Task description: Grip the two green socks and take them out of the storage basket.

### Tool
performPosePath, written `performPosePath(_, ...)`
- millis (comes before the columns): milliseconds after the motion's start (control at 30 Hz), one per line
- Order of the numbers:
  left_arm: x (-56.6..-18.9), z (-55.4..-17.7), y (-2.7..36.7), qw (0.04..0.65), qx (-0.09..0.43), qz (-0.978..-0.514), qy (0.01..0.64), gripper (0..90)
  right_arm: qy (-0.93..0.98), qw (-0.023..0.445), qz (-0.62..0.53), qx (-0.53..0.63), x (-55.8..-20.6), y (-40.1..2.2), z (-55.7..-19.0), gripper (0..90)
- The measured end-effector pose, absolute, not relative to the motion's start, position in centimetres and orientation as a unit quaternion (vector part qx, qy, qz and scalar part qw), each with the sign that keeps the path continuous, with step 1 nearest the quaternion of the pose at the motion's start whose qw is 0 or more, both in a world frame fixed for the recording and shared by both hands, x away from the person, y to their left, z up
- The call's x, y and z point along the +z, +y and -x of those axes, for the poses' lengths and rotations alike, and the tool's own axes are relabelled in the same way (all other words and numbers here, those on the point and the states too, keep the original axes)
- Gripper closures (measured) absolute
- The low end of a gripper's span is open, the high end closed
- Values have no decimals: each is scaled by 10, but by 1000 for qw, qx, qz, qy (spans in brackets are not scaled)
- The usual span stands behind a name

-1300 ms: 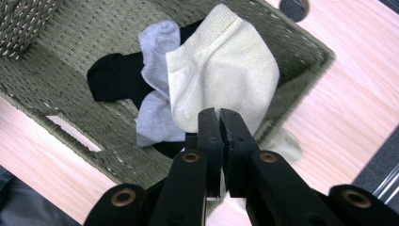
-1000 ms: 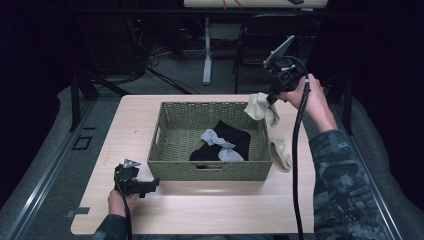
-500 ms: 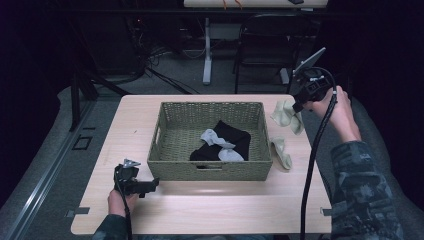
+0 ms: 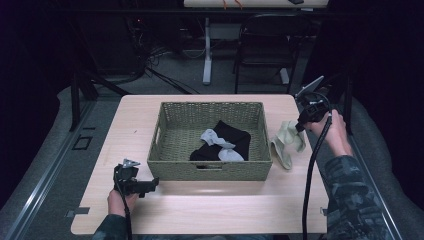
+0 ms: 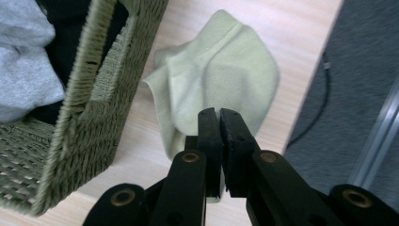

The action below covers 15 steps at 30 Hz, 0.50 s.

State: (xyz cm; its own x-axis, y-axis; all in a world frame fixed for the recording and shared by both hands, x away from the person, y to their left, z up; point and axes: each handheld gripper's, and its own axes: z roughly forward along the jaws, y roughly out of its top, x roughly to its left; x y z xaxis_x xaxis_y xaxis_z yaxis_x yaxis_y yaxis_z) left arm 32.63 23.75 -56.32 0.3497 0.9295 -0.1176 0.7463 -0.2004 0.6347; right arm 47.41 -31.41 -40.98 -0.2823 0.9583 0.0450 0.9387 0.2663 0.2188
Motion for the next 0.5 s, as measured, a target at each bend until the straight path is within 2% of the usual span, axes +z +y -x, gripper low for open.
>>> performPosePath(400, -563, -326, 237, 311, 147, -761, 550, 0, 773, 36, -627, 89, -474, -321, -473, 865)
performPosePath(500, -563, -326, 237, 311, 147, -761, 550, 0, 772, 30, -630, 83, -483, -324, -472, 806)
